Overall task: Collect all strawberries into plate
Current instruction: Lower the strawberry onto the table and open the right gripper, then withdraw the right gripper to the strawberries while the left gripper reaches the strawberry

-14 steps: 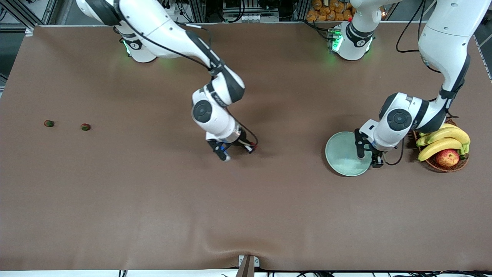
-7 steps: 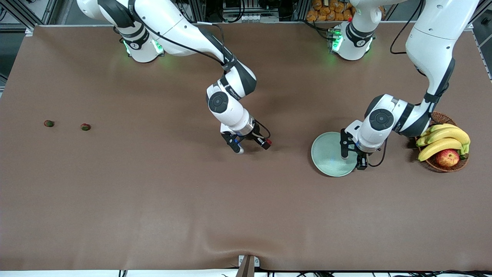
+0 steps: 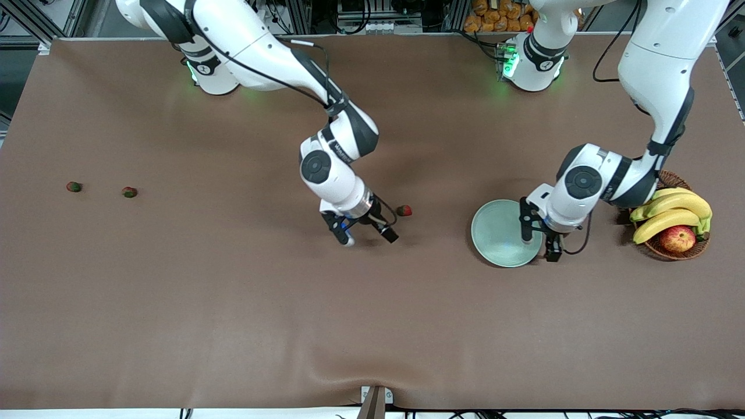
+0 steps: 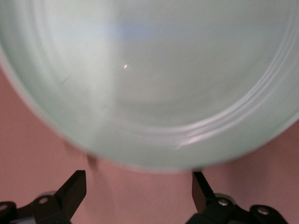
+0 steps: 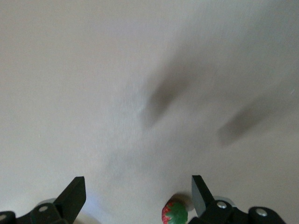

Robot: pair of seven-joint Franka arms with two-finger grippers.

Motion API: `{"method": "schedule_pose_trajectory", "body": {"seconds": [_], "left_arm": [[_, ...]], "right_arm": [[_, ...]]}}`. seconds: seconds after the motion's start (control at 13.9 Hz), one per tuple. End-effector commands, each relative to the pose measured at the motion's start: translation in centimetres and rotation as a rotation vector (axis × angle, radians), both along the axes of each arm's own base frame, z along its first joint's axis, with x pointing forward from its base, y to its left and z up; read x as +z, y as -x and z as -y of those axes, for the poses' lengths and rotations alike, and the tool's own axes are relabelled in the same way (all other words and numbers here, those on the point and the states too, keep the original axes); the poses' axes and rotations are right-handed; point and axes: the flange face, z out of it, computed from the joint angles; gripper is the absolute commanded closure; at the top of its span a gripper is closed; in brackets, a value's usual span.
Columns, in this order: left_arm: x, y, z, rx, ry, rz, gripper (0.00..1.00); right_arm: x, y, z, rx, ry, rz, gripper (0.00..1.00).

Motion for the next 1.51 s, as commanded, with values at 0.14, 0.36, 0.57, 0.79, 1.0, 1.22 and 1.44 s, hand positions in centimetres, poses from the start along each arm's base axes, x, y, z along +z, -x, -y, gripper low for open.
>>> {"method": "schedule_pose_trajectory", "body": {"seconds": [0.14, 0.36, 0.57, 0.79, 1.0, 1.22, 1.44], "left_arm": [[6.2, -2.8, -2.2, -0.014, -0.07, -0.009, 0.0], [7.7, -3.8, -0.9, 0.019, -0.072, -0.05, 0.0], [7.9, -3.9, -0.9, 0.022, -0.071, -0.051, 0.0], [8.2, -3.8, -0.4, 0.047, -0.054, -0.058, 0.0], [9.1, -4.3, 1.8, 0.049, -0.035, -0.082, 0.0], [9.1, -4.4, 3.0, 0.047, -0.014, -0.09, 0.0], [8.8, -4.3, 3.6, 0.042, -0.008, -0.096, 0.0]], "right_arm": [[5.5, -4.2, 6.7, 0.112, 0.103, -0.066, 0.0], [8.3, -7.1, 15.9, 0.288, 0.122, -0.138, 0.0], [9.6, -9.0, 25.9, 0.412, 0.141, -0.181, 0.0], [9.4, -9.2, 35.6, 0.544, 0.218, -0.191, 0.0], [8.6, -7.5, 43.8, 0.674, 0.238, -0.198, 0.0], [9.4, -5.1, 48.9, 0.771, 0.308, -0.218, 0.0], [9.6, -2.4, 54.9, 0.892, 0.316, -0.192, 0.0]]}}
